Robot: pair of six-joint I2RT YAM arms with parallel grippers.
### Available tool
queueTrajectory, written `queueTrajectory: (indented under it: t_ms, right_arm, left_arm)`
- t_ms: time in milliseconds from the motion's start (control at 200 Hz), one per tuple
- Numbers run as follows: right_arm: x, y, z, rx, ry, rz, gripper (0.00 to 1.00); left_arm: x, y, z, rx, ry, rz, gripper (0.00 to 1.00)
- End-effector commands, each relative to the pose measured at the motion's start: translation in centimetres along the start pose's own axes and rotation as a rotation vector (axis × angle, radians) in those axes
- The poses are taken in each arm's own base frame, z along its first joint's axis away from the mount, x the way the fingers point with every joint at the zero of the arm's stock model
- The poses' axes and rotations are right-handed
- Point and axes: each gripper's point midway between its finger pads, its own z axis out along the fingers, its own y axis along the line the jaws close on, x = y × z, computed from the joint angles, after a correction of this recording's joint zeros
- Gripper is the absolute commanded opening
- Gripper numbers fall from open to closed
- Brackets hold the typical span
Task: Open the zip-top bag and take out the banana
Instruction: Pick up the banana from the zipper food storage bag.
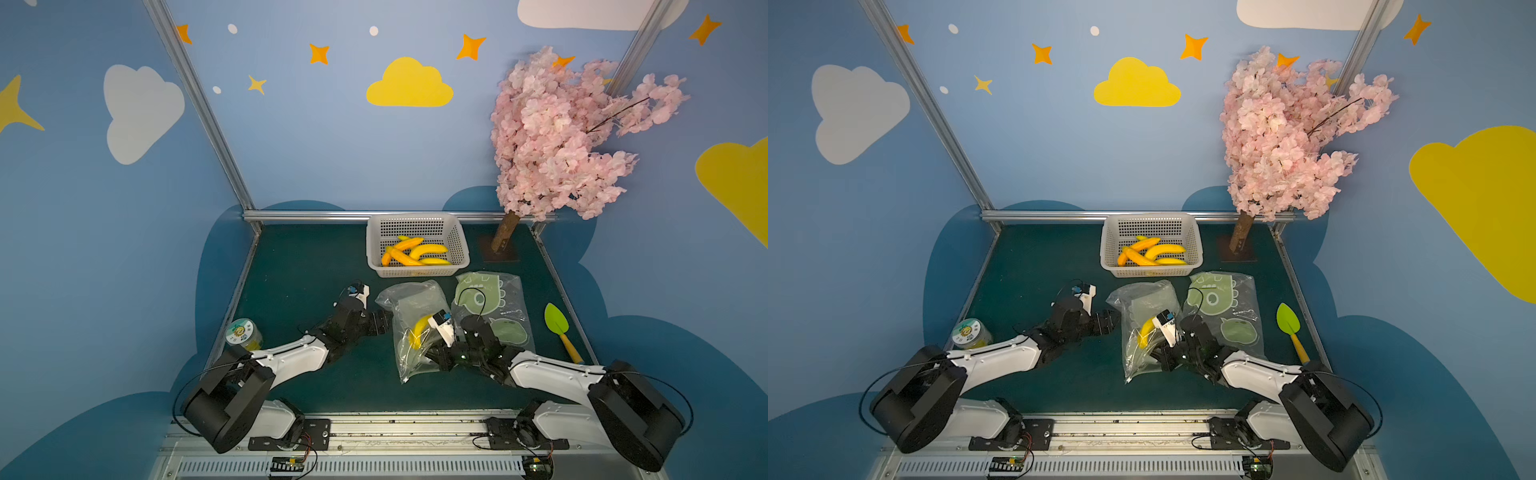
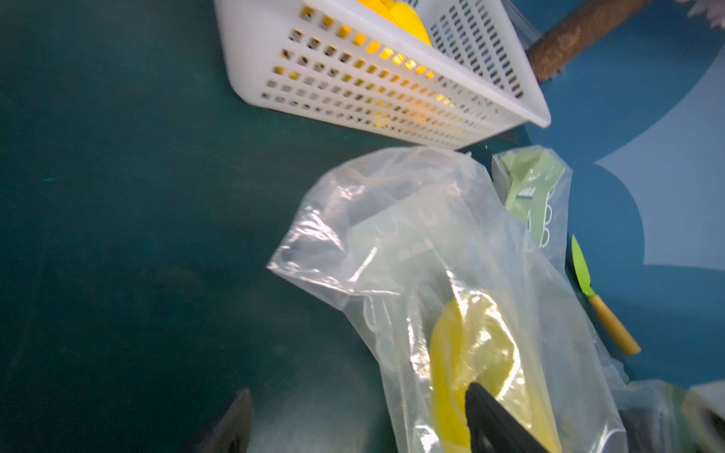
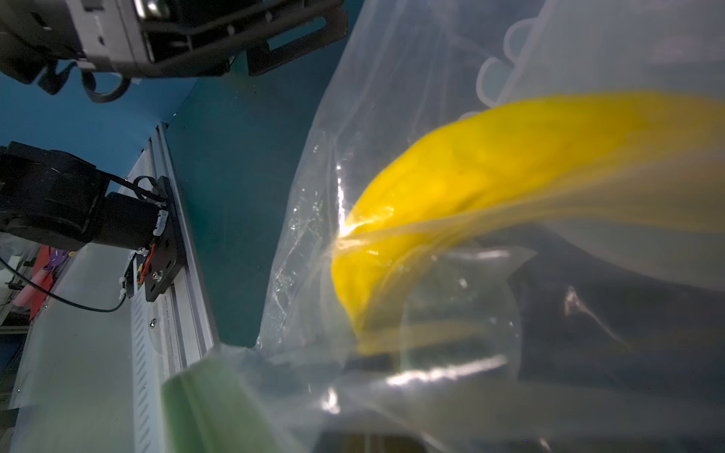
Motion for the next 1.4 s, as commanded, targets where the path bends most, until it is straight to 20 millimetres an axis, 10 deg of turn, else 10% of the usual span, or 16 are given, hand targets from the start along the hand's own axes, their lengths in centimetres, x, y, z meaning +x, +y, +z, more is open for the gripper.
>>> queueTrajectory:
  t_ms: [0, 596, 831, 1021, 1396]
  right_arm:
    - [0.1, 0.4, 0.2, -0.028, -0.005, -0.021, 0.00]
    - [-0.2, 1.1, 1.0, -0.071, -0.003, -0.022, 0.00]
    - [-0.1, 1.4, 1.2, -0.091, 0.006, -0.019, 0.00]
    - [0.1, 1.4, 1.4, -0.089, 0.017, -0.013, 0.00]
    - [1.9, 2.4, 0.6, -0.074, 0.091, -0.001, 0.00]
  left_arm:
    - [-1.8, -0.4, -0.3, 0.065, -0.064, -0.080, 0.86]
    - [-3.3, -1.3, 5.2, 0.299, -0.091, -0.190, 0.78]
    - [-2.8, -1.4, 6.5, 0.400, -0.109, -0.220, 0.25]
    - [-3.0, -1.3, 6.0, 0.362, -0.111, -0.165, 0.03]
    - [-3.0, 3.4, 4.9, 0.116, -0.114, -0.113, 0.02]
